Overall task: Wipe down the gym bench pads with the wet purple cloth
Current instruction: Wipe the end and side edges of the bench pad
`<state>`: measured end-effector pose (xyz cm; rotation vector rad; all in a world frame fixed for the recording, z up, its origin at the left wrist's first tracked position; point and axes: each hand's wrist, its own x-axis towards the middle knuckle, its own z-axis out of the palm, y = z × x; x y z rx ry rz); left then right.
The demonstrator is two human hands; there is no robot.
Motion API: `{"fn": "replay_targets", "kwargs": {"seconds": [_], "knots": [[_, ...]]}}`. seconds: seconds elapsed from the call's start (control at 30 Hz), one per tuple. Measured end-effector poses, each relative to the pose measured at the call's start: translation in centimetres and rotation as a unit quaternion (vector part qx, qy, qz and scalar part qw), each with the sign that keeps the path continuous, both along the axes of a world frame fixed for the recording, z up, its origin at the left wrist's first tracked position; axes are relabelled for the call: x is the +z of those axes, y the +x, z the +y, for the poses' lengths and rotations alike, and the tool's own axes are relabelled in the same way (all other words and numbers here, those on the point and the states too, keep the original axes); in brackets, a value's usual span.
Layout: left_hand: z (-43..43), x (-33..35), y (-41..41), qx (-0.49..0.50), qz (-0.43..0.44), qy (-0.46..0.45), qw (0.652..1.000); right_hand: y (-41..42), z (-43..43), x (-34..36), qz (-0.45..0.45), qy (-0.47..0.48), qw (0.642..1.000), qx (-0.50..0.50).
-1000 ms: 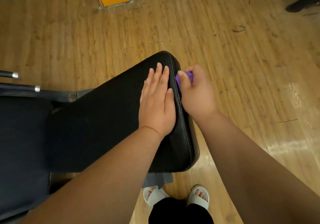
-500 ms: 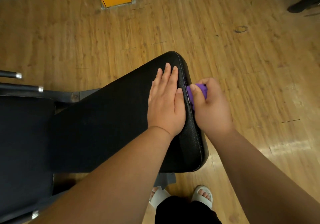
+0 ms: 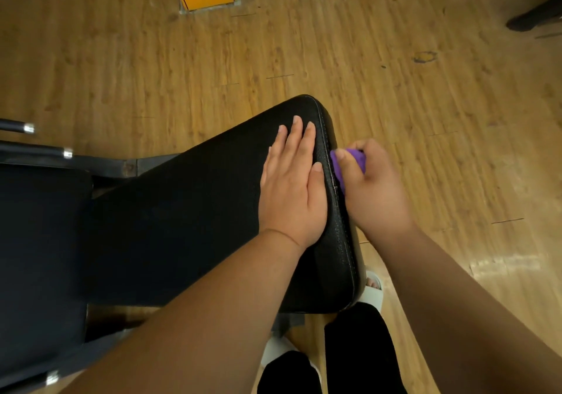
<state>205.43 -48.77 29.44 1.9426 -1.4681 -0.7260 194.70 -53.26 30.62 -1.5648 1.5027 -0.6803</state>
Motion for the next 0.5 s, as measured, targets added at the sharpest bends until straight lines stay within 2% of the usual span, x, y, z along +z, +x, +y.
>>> {"fn": "replay_targets", "kwargs": {"seconds": [0.2,0.4,0.5], "knots": [[-0.1,0.0,-0.1,0.01,0.0,-0.002,1.0,2.3,-4.7,-0.3,-0.009,0.012,1.0,-0.007],[-0.2,0.1,-0.3,0.024,0.008,0.016,1.0,-0.2,-0.8,0.0,-0.012,0.017,0.999,0.026],[-0.3,0.0,-0.3,0.015,-0.015,0.014,1.0,0.9,-3.1,-0.3,-0.012,0.006,1.0,0.022]]}}
